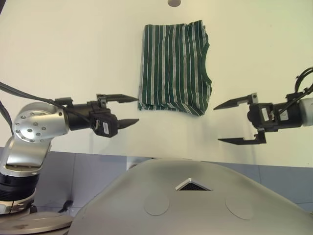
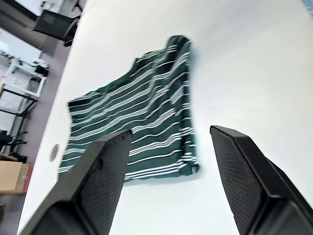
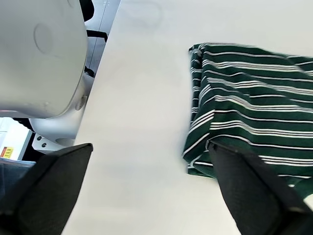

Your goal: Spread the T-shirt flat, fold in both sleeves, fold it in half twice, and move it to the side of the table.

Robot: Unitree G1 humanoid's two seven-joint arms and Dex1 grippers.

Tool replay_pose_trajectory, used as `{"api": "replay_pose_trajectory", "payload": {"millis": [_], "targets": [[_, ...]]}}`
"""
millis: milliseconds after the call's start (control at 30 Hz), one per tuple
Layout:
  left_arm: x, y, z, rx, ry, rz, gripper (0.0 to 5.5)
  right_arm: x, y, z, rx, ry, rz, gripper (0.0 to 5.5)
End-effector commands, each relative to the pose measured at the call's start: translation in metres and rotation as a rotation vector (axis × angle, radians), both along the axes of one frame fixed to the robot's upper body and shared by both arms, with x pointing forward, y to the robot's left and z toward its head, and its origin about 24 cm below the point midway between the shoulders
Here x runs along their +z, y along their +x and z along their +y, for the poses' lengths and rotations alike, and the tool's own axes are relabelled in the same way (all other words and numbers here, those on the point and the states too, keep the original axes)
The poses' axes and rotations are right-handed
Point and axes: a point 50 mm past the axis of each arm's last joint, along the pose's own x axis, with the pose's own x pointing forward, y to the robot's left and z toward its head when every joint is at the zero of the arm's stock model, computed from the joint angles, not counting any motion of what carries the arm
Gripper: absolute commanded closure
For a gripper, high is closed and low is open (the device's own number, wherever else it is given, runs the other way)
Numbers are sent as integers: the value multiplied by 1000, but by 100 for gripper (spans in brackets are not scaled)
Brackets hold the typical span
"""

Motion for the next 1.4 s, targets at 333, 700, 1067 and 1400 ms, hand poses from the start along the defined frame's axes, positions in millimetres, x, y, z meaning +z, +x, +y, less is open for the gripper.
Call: {"api": "replay_pose_trajectory", "payload": {"millis": [333,700,1067,1400], "targets": [[-25,21,19,45,50,-161,239,-29,26,3,-150,-62,-268,110],[-57,32,17,35,107,-286,94,-61,20,10,-73,-144,-320,110],[-61,43,11,31,89,-345,92,-65,33,10,-57,-174,-391,277],[-66,42,3,-26,99,-344,200,-67,35,18,-81,-122,-371,474]]}}
